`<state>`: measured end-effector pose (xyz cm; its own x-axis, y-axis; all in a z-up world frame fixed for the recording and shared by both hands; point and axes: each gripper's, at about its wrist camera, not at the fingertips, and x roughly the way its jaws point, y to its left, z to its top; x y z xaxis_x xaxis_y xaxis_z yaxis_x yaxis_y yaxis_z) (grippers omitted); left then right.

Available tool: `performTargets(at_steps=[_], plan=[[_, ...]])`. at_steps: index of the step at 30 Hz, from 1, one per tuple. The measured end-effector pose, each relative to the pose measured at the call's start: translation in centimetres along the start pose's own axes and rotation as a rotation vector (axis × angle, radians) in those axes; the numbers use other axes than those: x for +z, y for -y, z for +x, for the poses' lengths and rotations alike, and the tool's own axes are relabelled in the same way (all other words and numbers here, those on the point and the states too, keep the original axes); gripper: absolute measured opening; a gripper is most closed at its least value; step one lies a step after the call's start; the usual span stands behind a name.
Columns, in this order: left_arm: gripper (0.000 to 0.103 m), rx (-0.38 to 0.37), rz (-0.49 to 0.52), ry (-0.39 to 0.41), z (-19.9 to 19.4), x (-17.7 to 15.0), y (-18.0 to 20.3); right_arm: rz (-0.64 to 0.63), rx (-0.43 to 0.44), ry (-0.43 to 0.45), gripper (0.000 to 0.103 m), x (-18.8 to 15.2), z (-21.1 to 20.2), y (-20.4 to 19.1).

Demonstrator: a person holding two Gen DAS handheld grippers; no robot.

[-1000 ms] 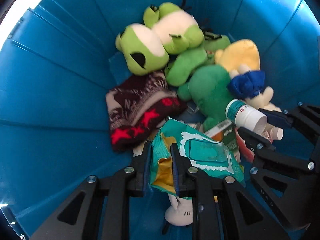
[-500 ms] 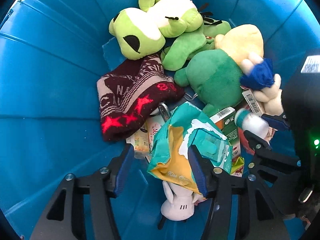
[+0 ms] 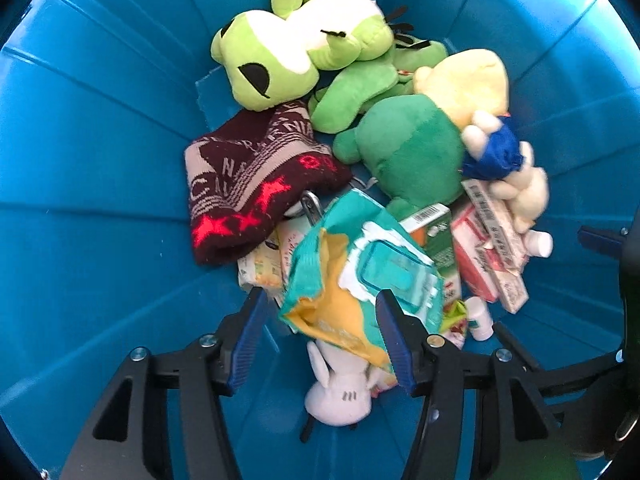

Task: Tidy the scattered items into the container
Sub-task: 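Move both tools back over the remaining toys on the table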

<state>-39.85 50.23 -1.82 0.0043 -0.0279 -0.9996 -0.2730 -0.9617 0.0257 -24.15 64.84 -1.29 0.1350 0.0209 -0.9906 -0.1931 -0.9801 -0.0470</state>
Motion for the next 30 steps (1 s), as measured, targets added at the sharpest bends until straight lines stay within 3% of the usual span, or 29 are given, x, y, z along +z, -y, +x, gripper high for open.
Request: performTargets(at_steps=[4,15,21,24,30], plan=[[0.055,-0.02,0.02,0.028,-2.2,-1.6,0.4,0.024,0.023,0.049,0.102,-1.2,-2.8,0.8],[0.055,-0.081,0.063,0.251,-11.2,-8.6,0.8,0.006,0.093,0.29,0.102,-6.2,-9.8,-0.6],[0.055,-0.022,0.08,0.457,-15.7,-14.3,0.4,-0.057,0.091,0.422,0.102,-9.5,-12.4,-3.0],[0.056,0.018,0.063,0.568,-17.3,-17.4,-0.7,-0.06,0.099,0.49,0.102,-10.7,-13.8,-4.1],[0.057,-0.01,-0.012,0.657,-18.5,-22.4,-5.5,-0.077,0.115,0.609,0.102,-13.0,-17.0,-8.2]])
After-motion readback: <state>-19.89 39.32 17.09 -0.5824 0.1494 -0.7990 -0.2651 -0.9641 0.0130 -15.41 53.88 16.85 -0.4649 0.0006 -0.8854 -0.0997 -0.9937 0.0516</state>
